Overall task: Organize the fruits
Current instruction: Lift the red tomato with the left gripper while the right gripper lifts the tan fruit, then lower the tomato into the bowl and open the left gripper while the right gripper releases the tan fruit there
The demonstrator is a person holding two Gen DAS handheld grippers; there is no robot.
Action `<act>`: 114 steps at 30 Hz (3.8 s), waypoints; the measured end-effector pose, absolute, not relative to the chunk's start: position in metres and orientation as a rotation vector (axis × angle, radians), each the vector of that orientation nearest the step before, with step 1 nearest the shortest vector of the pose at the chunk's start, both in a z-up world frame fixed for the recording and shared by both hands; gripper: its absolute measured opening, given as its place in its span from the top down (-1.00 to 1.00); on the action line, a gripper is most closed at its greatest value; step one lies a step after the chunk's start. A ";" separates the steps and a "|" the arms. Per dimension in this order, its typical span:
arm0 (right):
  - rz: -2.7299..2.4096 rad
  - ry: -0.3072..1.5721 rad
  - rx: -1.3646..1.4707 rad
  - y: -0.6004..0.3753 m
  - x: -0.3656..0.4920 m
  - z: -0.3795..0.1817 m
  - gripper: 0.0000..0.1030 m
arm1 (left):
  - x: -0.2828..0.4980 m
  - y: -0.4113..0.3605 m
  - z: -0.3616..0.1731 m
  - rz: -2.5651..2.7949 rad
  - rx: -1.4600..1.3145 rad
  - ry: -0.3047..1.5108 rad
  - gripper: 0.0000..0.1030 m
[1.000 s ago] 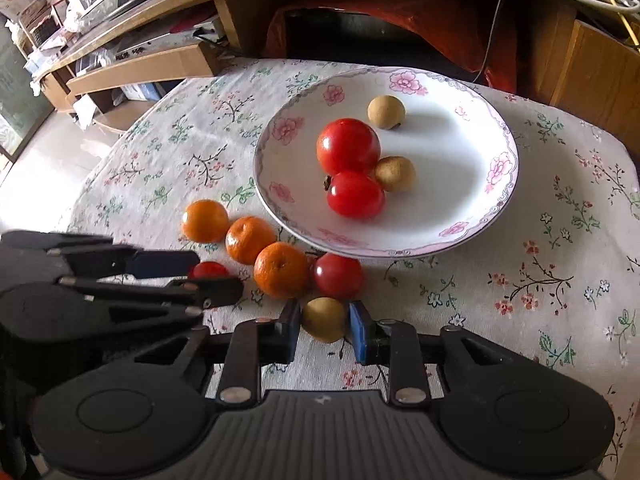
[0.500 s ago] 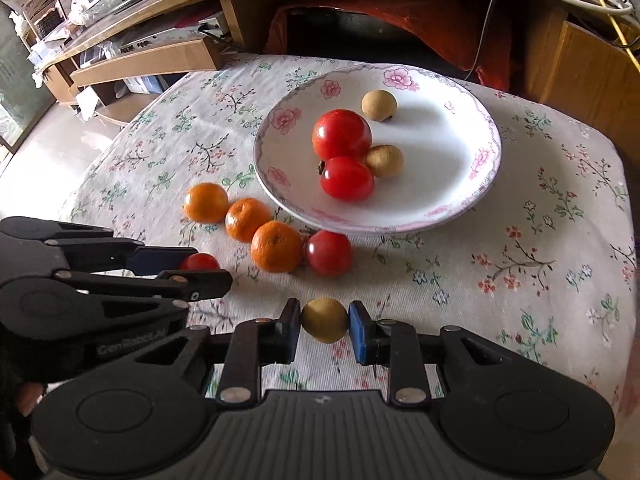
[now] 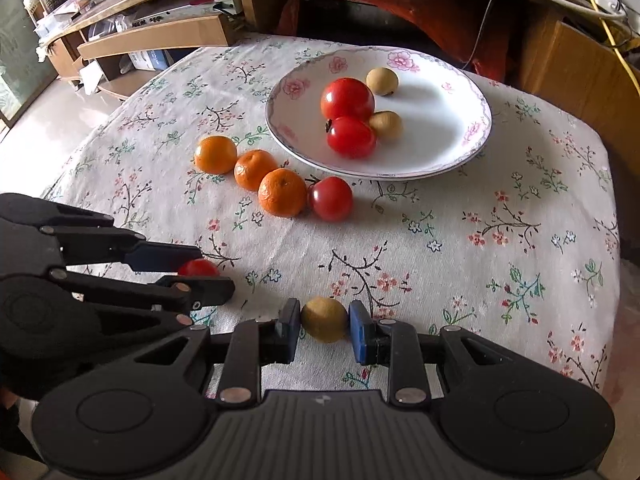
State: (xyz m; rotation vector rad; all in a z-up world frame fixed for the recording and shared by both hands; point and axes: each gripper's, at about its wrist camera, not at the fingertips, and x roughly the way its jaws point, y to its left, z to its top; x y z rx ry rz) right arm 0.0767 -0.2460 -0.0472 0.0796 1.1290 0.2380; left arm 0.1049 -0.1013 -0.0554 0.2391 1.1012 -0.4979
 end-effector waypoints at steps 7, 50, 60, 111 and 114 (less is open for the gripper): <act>0.235 1.130 0.088 -0.249 0.079 -0.049 0.44 | 0.107 -0.096 -0.054 -0.488 0.215 1.106 -0.12; 0.240 1.116 0.135 -0.253 0.089 -0.042 0.48 | 0.108 -0.099 -0.048 -0.481 0.201 1.109 0.33; 0.242 1.090 0.161 -0.256 0.090 -0.032 0.48 | 0.114 -0.102 -0.036 -0.488 0.171 1.075 0.34; 0.108 1.011 0.218 -0.288 0.164 -0.035 0.46 | 0.192 -0.140 -0.028 -0.428 0.141 0.995 0.27; 0.098 1.007 0.221 -0.290 0.164 -0.035 0.46 | 0.191 -0.141 -0.026 -0.429 0.139 0.991 0.25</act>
